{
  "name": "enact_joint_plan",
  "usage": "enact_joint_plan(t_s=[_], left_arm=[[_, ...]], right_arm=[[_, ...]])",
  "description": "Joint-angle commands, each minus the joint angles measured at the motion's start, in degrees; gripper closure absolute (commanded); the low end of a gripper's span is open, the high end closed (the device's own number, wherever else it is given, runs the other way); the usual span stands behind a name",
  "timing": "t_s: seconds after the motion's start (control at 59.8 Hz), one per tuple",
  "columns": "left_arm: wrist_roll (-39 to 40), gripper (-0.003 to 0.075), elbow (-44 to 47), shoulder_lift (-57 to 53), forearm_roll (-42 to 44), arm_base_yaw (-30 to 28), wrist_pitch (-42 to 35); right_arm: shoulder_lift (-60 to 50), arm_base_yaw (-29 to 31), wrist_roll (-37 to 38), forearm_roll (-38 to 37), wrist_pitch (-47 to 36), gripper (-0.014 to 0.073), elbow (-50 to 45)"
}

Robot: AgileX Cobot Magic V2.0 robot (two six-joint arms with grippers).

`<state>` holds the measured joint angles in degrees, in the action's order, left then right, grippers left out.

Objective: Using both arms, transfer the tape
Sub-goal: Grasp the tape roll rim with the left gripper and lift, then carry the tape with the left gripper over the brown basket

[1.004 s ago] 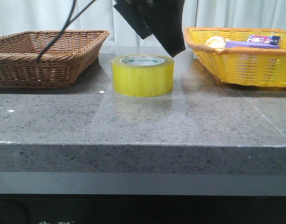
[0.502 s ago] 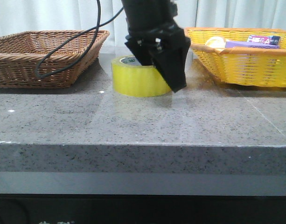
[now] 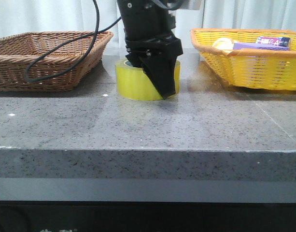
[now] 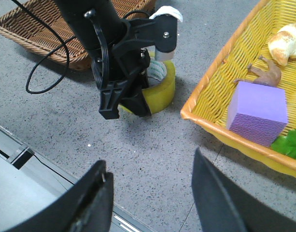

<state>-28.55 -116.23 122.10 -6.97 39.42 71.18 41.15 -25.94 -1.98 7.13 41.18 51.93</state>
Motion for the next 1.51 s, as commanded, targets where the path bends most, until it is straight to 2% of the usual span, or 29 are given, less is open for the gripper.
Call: enact_joint_plan(t_s=[0.0, 0.335, 0.703, 0.904, 1.171, 1.489], left_arm=[[0.2, 0.0555, -3.4, -3.4, -1.0, -0.1, 1.9], [4.4, 0.0561, -12.0, -3.5, -0.6, -0.1, 2.4], [10.7, 0.0562, -20.6, -5.7, 6.5, -1.1, 2.4], [13.7, 0.0562, -20.7, -8.4, 7.0, -5.9, 2.4], [20.8, 0.0562, -20.0, -8.2, 7.0, -15.2, 2.4], [21.7, 0.0562, -14.3, -8.0, 7.0, -23.1, 2.4]], right_arm=[[-0.2, 0.1, 0.0, 0.1, -3.7, 0.0191, 1.4], [-0.2, 0.1, 0.0, 0.1, -3.7, 0.0191, 1.4], [-0.2, 0.1, 0.0, 0.1, -3.7, 0.0191, 1.4], [-0.2, 0.1, 0.0, 0.1, -3.7, 0.0191, 1.4], [-0.2, 0.1, 0.0, 0.1, -3.7, 0.0191, 1.4], [-0.2, 0.1, 0.0, 0.1, -3.7, 0.0191, 1.4]])
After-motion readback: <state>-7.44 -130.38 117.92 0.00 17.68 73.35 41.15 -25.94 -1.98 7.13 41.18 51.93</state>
